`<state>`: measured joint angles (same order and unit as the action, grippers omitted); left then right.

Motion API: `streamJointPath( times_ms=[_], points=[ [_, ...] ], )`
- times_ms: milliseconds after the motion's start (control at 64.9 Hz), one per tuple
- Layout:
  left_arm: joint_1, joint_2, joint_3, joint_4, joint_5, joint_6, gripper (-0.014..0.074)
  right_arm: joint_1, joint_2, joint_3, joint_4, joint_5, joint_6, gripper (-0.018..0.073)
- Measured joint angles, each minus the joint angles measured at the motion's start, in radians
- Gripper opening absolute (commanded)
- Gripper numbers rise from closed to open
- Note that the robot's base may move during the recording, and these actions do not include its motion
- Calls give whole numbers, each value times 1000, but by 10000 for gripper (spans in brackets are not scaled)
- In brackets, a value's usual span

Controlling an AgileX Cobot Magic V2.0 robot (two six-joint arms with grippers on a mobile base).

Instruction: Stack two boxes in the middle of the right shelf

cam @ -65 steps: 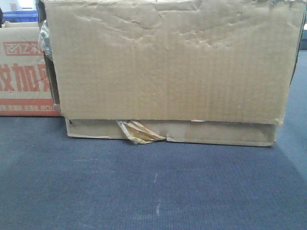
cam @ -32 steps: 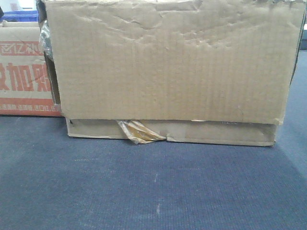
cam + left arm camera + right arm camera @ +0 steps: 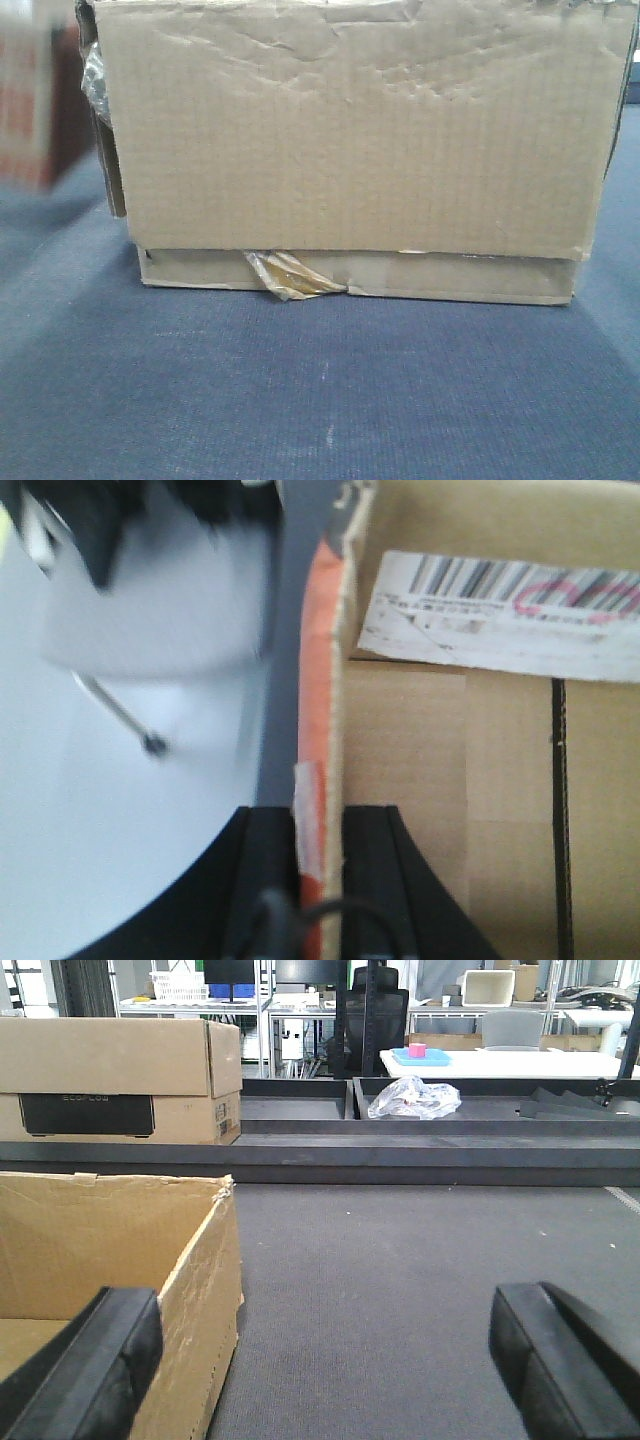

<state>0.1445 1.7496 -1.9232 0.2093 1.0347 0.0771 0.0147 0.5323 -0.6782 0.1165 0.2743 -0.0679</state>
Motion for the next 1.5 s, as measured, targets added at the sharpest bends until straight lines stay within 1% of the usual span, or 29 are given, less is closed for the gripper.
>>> streamJointPath(
  times_ms=[139,216,278,355,447,509,632,740,879,1048,1218,1388,1434,1495],
  points=[
    [-5,-74,-83,-27,1,-42,-111,0,0,0,0,0,0,568],
    [-29,-110,-137,-50,3,-57,-111,0,0,0,0,0,0,568],
    [-61,-133,-171,-59,5,-62,-111,0,0,0,0,0,0,568],
    [-128,-149,-213,-69,7,-68,-111,0,0,0,0,0,0,568],
    [-234,-153,-244,-77,7,-93,-111,8,0,0,0,0,0,568],
    [-312,-153,-246,-81,3,-111,-111,15,0,0,0,0,0,568],
    [-437,-129,-246,-90,-5,-151,-111,17,0,0,0,0,0,568],
    [-511,-85,-248,-91,-17,-195,-111,17,0,0,0,0,0,568],
    [-576,-5,-248,-89,-28,-249,-111,17,0,0,0,0,0,568],
    [-603,97,-248,-89,-31,-287,-111,17,0,0,0,0,0,568],
    [-603,165,-248,-76,-20,-300,-111,17,0,0,0,0,0,568],
    [-603,191,-246,-87,-14,-302,-109,17,0,0,0,0,0,568],
    [-603,191,-246,-95,-14,-303,-82,17,0,0,0,0,0,568],
    [-603,191,-246,-102,-14,-305,-14,17,0,0,0,0,0,568]
  ],
)
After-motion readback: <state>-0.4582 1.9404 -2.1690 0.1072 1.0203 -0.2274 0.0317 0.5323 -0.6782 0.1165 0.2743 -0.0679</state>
